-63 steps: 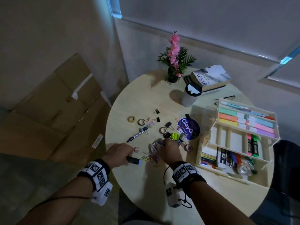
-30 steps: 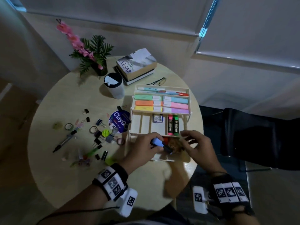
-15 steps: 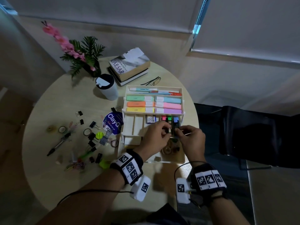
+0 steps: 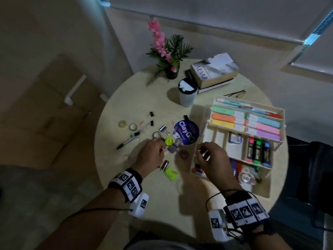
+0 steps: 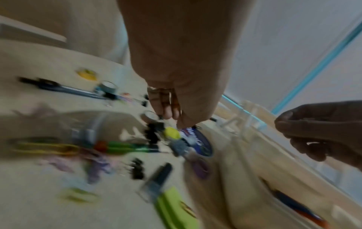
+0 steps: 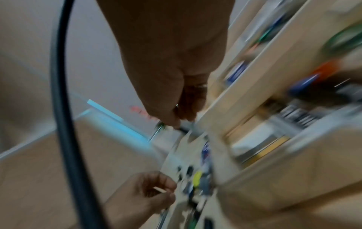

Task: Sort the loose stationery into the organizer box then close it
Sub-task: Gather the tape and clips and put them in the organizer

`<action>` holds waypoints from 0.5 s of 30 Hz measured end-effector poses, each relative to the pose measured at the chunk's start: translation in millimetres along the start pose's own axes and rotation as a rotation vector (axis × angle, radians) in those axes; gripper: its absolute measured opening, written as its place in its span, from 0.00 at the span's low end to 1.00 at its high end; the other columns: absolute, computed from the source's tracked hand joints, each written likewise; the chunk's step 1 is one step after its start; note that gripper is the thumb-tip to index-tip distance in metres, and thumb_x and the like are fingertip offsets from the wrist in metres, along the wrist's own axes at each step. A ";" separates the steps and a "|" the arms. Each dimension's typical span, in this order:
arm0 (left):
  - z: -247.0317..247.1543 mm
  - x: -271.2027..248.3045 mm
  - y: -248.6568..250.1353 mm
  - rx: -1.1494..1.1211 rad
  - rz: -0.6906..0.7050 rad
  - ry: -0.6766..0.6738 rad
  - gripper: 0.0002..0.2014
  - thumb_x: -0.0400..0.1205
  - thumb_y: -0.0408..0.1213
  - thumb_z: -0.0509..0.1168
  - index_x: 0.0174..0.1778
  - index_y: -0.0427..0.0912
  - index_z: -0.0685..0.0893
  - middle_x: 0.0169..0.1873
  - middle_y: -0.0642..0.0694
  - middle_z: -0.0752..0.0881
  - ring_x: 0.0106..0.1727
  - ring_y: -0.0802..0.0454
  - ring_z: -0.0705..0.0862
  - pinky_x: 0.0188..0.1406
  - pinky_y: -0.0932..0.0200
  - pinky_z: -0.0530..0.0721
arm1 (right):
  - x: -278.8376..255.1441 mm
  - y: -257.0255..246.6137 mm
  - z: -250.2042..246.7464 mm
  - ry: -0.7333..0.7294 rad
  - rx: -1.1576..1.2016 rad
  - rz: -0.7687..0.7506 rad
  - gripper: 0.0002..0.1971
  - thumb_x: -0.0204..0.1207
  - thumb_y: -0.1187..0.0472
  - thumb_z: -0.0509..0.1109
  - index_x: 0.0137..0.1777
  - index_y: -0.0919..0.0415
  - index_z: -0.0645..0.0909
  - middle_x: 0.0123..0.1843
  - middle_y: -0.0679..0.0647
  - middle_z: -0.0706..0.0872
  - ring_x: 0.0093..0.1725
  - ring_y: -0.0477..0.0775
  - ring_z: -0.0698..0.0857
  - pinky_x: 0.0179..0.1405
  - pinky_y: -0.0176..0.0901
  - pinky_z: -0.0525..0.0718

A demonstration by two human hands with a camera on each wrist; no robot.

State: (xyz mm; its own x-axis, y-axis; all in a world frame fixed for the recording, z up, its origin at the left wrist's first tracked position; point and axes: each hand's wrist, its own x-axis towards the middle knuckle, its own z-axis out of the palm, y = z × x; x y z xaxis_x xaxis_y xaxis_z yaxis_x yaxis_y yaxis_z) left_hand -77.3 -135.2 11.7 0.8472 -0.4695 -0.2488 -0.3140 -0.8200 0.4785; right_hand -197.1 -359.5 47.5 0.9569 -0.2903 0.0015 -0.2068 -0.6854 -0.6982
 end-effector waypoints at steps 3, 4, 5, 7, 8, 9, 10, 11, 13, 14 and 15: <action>-17.3 -1.0 -58.4 0.133 -0.076 -0.075 0.10 0.81 0.36 0.71 0.58 0.48 0.88 0.56 0.45 0.83 0.60 0.41 0.83 0.55 0.46 0.86 | 34.3 -30.5 60.8 -0.175 -0.176 -0.062 0.09 0.77 0.63 0.75 0.56 0.54 0.90 0.52 0.56 0.90 0.45 0.61 0.90 0.40 0.50 0.88; -20.4 -1.9 -72.5 0.153 -0.065 -0.109 0.12 0.80 0.38 0.72 0.59 0.48 0.87 0.57 0.45 0.83 0.61 0.41 0.82 0.57 0.45 0.86 | 45.4 -35.5 79.3 -0.214 -0.223 -0.051 0.12 0.78 0.64 0.73 0.60 0.55 0.90 0.55 0.58 0.90 0.49 0.64 0.90 0.43 0.52 0.89; -23.6 -2.9 -83.4 0.152 -0.047 -0.137 0.13 0.80 0.40 0.73 0.60 0.49 0.87 0.57 0.45 0.83 0.62 0.42 0.82 0.57 0.44 0.86 | 55.6 -39.0 95.5 -0.253 -0.262 -0.034 0.14 0.79 0.65 0.71 0.63 0.55 0.89 0.56 0.60 0.89 0.52 0.66 0.90 0.45 0.54 0.90; -29.1 -4.2 -97.2 0.119 -0.005 -0.172 0.15 0.78 0.42 0.74 0.61 0.48 0.87 0.57 0.45 0.83 0.62 0.42 0.82 0.57 0.43 0.86 | 70.9 -39.7 122.1 -0.331 -0.342 -0.017 0.15 0.80 0.64 0.69 0.65 0.55 0.86 0.57 0.61 0.86 0.54 0.68 0.90 0.47 0.56 0.89; -31.2 -4.3 -102.2 0.101 0.015 -0.186 0.16 0.77 0.42 0.74 0.61 0.47 0.86 0.57 0.45 0.82 0.61 0.42 0.82 0.57 0.43 0.86 | 75.3 -38.0 133.0 -0.355 -0.384 -0.017 0.14 0.81 0.63 0.69 0.65 0.55 0.84 0.57 0.61 0.85 0.54 0.68 0.90 0.45 0.56 0.89; -32.9 -3.2 -106.9 0.091 0.034 -0.204 0.17 0.77 0.43 0.75 0.62 0.47 0.86 0.57 0.45 0.82 0.61 0.41 0.82 0.57 0.44 0.86 | 78.3 -36.4 141.0 -0.353 -0.414 -0.011 0.13 0.81 0.61 0.70 0.65 0.55 0.83 0.58 0.60 0.84 0.53 0.68 0.90 0.43 0.56 0.89; -34.6 -2.0 -110.6 0.093 0.051 -0.226 0.20 0.76 0.45 0.76 0.63 0.46 0.86 0.57 0.45 0.82 0.62 0.42 0.82 0.57 0.44 0.85 | 80.4 -34.9 146.6 -0.334 -0.431 0.002 0.12 0.81 0.59 0.71 0.64 0.55 0.83 0.57 0.60 0.83 0.51 0.66 0.90 0.42 0.55 0.89; -36.2 -1.1 -113.4 0.107 0.066 -0.251 0.22 0.75 0.48 0.77 0.64 0.47 0.85 0.58 0.45 0.81 0.62 0.42 0.82 0.57 0.45 0.85 | 81.0 -33.4 150.2 -0.308 -0.442 0.012 0.12 0.81 0.57 0.72 0.63 0.54 0.84 0.56 0.59 0.83 0.50 0.66 0.89 0.40 0.54 0.89; -38.3 -0.1 -118.6 0.153 0.112 -0.286 0.25 0.74 0.51 0.78 0.65 0.47 0.84 0.60 0.45 0.81 0.62 0.42 0.81 0.56 0.46 0.85 | 81.4 -32.8 153.5 -0.262 -0.455 0.012 0.11 0.78 0.58 0.75 0.60 0.55 0.86 0.55 0.60 0.84 0.48 0.66 0.88 0.39 0.54 0.91; -38.2 -0.6 -121.2 0.177 0.131 -0.296 0.26 0.74 0.51 0.79 0.65 0.47 0.84 0.60 0.44 0.81 0.62 0.41 0.81 0.56 0.45 0.85 | 81.2 -33.2 154.3 -0.245 -0.462 0.002 0.11 0.77 0.61 0.77 0.59 0.56 0.87 0.54 0.61 0.84 0.48 0.66 0.88 0.38 0.55 0.91; -37.8 -1.4 -123.2 0.195 0.144 -0.302 0.26 0.74 0.50 0.79 0.66 0.46 0.83 0.60 0.44 0.81 0.62 0.41 0.81 0.55 0.45 0.85 | 81.6 -33.2 154.7 -0.236 -0.463 -0.009 0.11 0.76 0.63 0.77 0.58 0.58 0.89 0.54 0.62 0.84 0.48 0.67 0.88 0.38 0.55 0.91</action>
State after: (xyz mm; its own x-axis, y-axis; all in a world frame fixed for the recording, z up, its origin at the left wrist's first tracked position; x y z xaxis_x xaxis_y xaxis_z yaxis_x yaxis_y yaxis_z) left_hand -23.6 -21.2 -15.1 0.6331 -0.6361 -0.4411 -0.5210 -0.7716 0.3649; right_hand -80.6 -257.1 -40.0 0.9680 -0.1612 -0.1922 -0.2156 -0.9264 -0.3089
